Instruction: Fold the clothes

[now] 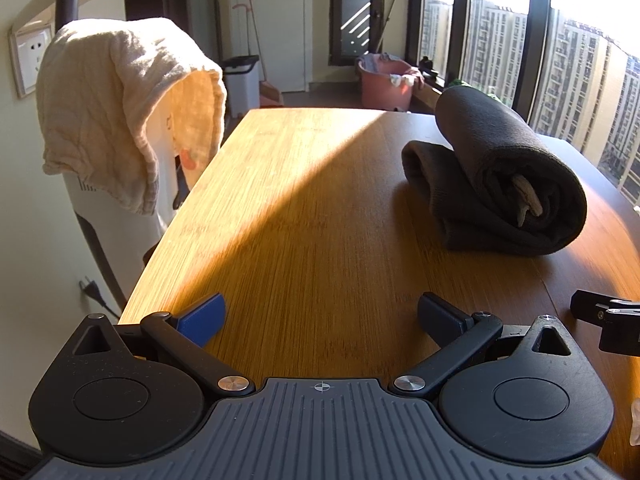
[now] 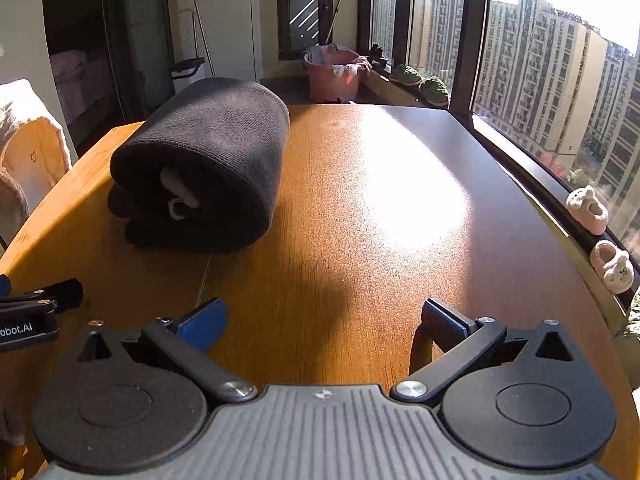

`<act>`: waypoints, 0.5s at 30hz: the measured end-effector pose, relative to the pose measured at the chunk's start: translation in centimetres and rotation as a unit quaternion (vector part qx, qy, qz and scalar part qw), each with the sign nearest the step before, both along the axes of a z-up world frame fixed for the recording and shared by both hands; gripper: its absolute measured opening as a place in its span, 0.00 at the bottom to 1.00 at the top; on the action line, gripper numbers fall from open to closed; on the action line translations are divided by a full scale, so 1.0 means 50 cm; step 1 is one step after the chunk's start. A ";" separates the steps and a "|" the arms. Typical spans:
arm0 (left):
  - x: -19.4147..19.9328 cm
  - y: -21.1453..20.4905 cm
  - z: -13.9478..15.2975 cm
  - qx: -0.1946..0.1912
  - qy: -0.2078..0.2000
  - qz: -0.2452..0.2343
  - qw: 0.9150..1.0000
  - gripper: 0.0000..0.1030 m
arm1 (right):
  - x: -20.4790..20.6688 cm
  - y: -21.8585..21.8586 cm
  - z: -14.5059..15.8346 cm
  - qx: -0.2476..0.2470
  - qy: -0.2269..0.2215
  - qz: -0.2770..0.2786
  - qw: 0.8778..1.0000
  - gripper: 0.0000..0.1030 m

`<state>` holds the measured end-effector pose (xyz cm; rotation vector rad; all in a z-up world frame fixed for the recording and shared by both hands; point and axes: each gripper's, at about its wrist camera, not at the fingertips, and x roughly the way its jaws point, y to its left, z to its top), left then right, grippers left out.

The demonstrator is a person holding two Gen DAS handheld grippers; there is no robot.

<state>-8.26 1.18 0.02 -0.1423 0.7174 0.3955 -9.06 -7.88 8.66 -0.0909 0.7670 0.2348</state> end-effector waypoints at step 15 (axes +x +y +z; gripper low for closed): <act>0.011 -0.022 0.003 -0.004 0.007 0.002 1.000 1.00 | -0.001 0.012 -0.004 -0.001 0.001 0.006 1.000 1.00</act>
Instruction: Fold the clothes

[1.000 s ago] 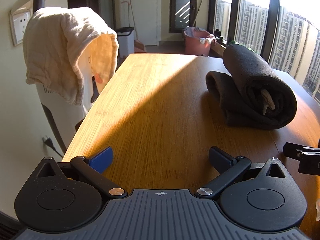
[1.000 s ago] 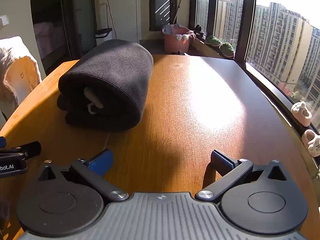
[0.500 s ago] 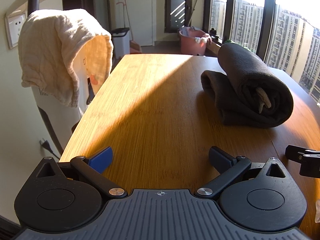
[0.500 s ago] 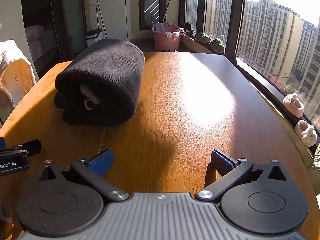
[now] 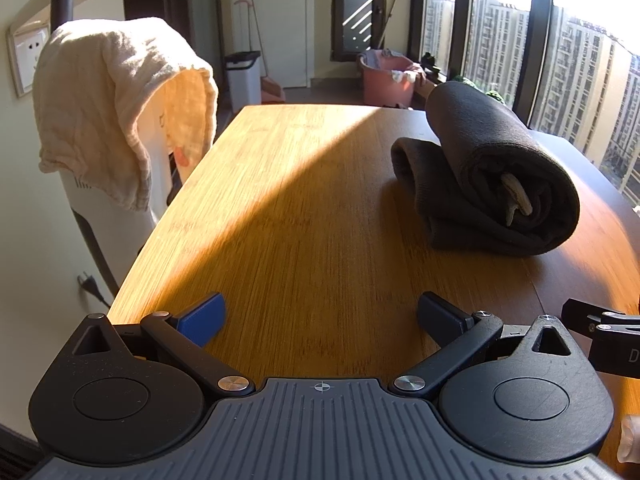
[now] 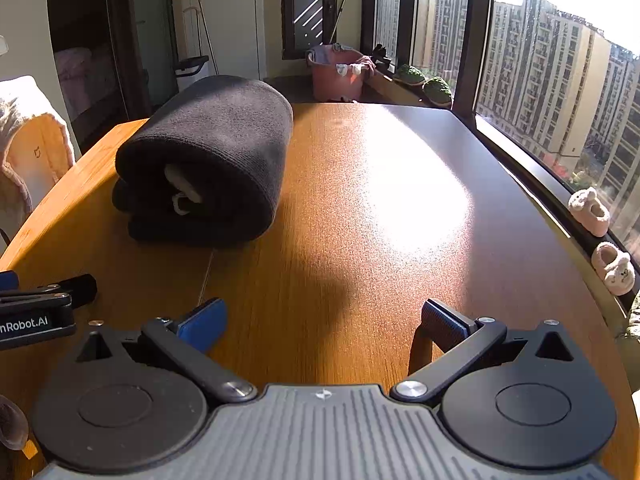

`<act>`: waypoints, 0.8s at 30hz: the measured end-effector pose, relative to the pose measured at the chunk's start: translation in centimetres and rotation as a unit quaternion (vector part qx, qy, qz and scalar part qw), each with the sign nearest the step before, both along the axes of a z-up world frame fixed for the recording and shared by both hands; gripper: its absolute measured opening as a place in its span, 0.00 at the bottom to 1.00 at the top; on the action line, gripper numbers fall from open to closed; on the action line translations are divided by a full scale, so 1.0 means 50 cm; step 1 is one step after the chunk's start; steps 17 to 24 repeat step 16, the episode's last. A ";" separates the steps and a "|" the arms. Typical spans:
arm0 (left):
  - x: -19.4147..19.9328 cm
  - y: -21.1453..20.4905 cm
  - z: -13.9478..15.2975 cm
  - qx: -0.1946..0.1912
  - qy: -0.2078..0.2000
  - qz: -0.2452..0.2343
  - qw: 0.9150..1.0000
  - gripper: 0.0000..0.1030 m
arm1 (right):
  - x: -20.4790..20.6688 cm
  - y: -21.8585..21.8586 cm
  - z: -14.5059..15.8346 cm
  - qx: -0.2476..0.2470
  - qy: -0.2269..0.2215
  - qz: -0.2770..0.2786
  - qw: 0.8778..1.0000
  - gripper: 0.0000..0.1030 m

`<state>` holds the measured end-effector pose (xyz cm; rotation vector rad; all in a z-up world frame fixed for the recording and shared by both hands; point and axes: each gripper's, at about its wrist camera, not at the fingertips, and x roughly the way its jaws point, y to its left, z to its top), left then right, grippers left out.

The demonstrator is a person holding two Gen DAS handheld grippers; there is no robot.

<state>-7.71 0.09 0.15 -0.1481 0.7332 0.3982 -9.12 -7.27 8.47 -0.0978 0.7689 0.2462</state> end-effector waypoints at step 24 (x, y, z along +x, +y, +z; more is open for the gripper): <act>0.003 -0.006 0.000 0.001 0.001 -0.004 1.000 1.00 | 0.002 0.000 -0.001 0.004 -0.002 0.009 1.000 1.00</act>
